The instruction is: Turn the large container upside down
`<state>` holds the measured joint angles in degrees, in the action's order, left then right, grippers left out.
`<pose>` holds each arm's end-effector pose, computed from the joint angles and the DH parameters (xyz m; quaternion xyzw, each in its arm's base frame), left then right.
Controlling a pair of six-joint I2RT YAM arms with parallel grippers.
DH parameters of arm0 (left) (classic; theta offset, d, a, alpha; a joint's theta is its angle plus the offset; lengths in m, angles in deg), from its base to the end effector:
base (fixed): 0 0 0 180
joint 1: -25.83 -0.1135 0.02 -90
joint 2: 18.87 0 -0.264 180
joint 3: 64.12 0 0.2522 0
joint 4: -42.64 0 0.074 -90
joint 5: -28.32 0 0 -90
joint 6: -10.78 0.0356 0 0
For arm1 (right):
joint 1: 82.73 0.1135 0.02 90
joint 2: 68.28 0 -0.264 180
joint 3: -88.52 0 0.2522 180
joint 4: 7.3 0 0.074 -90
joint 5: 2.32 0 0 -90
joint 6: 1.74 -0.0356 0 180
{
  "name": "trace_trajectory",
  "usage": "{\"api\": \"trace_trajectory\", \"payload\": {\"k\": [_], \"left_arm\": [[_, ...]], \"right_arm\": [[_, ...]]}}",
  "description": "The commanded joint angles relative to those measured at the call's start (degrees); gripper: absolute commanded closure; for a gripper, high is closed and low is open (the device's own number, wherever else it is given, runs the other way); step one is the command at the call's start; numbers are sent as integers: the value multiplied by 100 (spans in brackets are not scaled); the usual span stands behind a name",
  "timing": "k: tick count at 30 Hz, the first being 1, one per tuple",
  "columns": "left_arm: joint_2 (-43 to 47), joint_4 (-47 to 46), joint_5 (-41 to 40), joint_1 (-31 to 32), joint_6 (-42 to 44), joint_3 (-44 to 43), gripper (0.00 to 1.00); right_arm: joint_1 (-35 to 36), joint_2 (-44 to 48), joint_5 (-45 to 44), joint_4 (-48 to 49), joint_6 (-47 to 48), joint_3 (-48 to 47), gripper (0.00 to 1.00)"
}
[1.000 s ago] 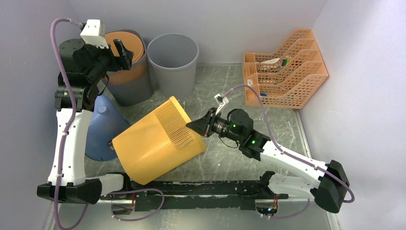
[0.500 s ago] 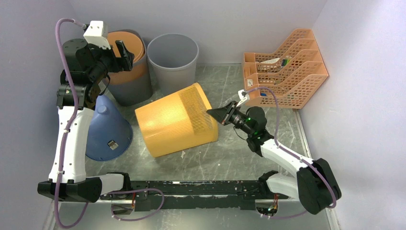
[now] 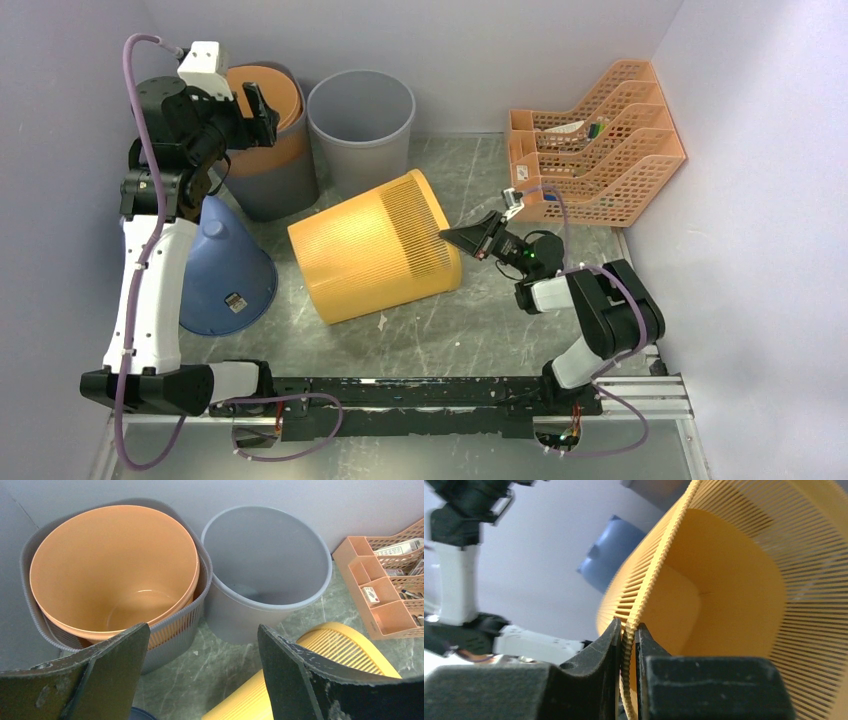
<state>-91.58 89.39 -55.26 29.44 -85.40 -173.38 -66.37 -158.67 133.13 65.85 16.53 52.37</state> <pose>0.2510 -0.0198 0.4964 0.0187 0.7666 -0.0975 0.6344 0.2450 0.0984 0.2049 -0.0292 0.6209 0.6832 0.3833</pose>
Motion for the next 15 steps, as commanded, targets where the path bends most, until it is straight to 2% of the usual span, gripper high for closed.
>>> {"api": "trace_trajectory", "payload": {"k": [1, 8, 15], "left_arm": [[-48, 99, -174, 77, 82, -355, 10], [-111, 127, -224, 128, 66, -413, 10], [-187, 263, -348, 182, 138, -616, 10]], "right_arm": [[133, -659, 905, 1746, -1093, 234, 100], [954, -283, 646, 1749, -1087, -386, 100], [1010, -571, 322, 1759, -1155, -865, 100]]}}
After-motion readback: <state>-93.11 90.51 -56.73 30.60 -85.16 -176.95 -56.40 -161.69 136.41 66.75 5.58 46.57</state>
